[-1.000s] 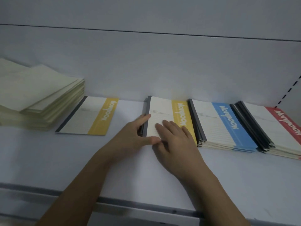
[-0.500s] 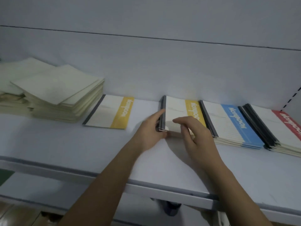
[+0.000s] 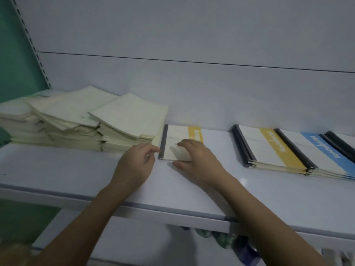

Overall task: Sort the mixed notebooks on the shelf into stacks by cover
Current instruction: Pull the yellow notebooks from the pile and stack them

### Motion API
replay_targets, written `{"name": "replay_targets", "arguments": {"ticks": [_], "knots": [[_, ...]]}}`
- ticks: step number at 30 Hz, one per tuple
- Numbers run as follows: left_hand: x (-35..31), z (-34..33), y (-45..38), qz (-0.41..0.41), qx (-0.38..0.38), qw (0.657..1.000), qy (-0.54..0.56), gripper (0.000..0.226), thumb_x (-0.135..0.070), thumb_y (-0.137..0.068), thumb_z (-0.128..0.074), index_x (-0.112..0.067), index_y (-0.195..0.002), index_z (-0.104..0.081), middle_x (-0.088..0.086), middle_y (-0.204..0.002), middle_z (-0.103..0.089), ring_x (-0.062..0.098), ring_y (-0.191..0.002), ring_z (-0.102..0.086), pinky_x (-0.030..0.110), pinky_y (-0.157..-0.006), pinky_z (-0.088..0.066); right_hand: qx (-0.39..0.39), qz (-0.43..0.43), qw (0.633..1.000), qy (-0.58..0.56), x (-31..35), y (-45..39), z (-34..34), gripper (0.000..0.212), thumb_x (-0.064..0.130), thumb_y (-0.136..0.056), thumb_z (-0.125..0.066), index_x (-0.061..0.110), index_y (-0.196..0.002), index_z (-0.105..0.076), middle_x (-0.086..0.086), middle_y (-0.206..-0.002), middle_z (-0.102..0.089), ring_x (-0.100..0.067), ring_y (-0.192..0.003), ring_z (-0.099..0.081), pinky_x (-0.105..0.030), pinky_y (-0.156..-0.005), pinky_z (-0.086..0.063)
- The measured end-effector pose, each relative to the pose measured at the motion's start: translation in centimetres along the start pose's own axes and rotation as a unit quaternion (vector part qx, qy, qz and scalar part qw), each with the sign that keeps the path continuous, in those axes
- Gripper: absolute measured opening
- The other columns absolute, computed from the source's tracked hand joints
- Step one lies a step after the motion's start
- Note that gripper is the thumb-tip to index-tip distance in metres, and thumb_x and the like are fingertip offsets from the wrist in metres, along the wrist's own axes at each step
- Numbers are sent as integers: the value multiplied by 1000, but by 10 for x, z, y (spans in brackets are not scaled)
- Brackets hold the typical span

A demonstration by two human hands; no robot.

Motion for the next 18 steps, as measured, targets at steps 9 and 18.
{"name": "replay_targets", "arguments": {"ticks": [9,18], "knots": [[24,14,-3,-10,0,986,166,22,-3,-90,-57,-19,-88,-71,-8,-85,-69,11,-80,-62,26,-74,-50,26,-169,985,13,11,-12,-9,45,57,-98,-37,22,-108,-65,3,-111,-67,-24,-103,-59,-36,-86,-45],[-45,-13,-7,328,338,612,636,56,-59,-90,-52,-12,-119,-51,24,-121,-62,44,-94,-69,52,-82,-57,-277,-160,940,-120,55,34,63,58,50,-99,-33,6,-65,-50,-3,-57,-44,-6,-52,-37,-19,-49,-26]]}}
Point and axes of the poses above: each hand's wrist, its own y-axis away from the middle knuckle, its own z-axis out of the back of the hand, x = y × z, the point moved 6 cm from there along -y, towards the middle knuckle
